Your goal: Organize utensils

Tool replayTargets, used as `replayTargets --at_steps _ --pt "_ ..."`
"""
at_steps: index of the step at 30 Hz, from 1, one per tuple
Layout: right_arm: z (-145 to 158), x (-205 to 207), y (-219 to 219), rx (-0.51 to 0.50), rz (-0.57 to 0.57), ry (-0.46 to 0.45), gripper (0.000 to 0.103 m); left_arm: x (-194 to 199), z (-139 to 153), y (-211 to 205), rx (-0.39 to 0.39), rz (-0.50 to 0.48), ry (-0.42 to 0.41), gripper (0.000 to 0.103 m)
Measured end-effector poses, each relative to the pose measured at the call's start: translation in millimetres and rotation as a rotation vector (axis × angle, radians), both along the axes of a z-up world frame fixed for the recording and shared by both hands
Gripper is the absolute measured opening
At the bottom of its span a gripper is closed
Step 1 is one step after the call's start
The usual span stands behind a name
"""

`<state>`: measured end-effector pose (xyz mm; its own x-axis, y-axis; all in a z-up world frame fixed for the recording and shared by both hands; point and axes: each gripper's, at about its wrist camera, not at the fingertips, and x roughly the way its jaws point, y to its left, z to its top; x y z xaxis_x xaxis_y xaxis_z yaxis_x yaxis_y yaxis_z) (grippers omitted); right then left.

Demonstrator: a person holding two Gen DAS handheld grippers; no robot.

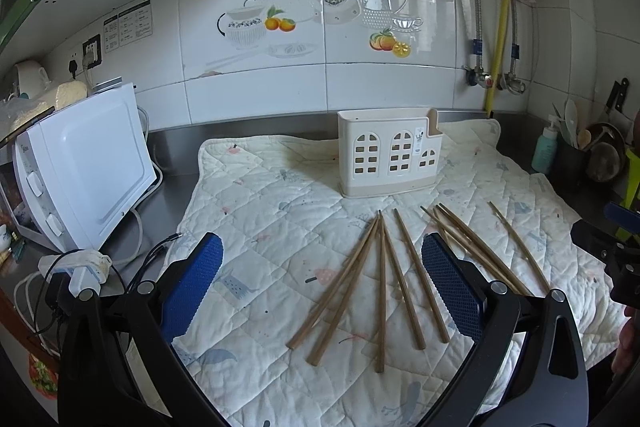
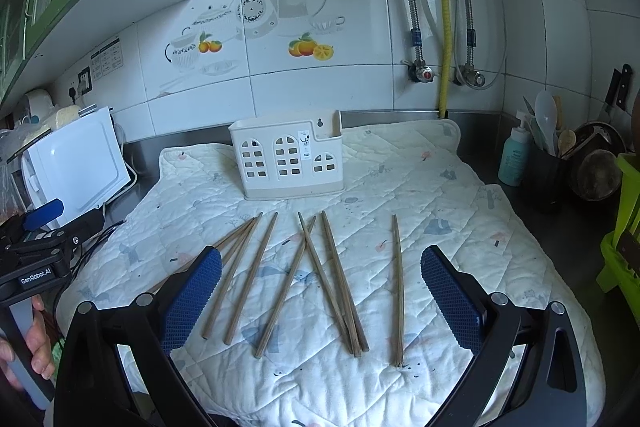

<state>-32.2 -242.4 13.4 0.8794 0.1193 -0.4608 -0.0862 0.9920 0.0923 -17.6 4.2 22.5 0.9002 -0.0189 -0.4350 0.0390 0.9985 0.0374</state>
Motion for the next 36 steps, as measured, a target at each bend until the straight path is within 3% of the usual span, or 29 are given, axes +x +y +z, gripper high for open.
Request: replayTargets --at_steps 9,16,18,20,23,28,36 --pt "-5 1 -4 -0.011 -0.01 0.011 0.096 6 -5 12 -0.036 0.01 0.005 0.098" --pt "-10 2 -8 -0.024 -0.028 0.014 0.095 11 -11 26 -0.02 0.028 -0.011 0.098" --pt "-12 2 -10 -0.027 -0.036 0.015 0.094 14 -15 31 -0.01 0.027 -0.008 0.098" --pt "-14 2 -11 -0.025 -0.038 0.018 0.086 17 -17 35 -0.002 0.026 -0.004 0.098" --pt "-19 6 -17 -0.014 -0.041 0.032 0.083 23 -24 40 0.021 0.009 0.015 0.088" --pt "-28 11 -24 -0.014 -0.057 0.053 0.08 36 -46 47 -0.02 -0.059 0.096 0.069" --pt "-48 18 -33 -0.005 -0.074 0.107 0.076 52 -90 41 -0.017 -0.187 0.22 0.039"
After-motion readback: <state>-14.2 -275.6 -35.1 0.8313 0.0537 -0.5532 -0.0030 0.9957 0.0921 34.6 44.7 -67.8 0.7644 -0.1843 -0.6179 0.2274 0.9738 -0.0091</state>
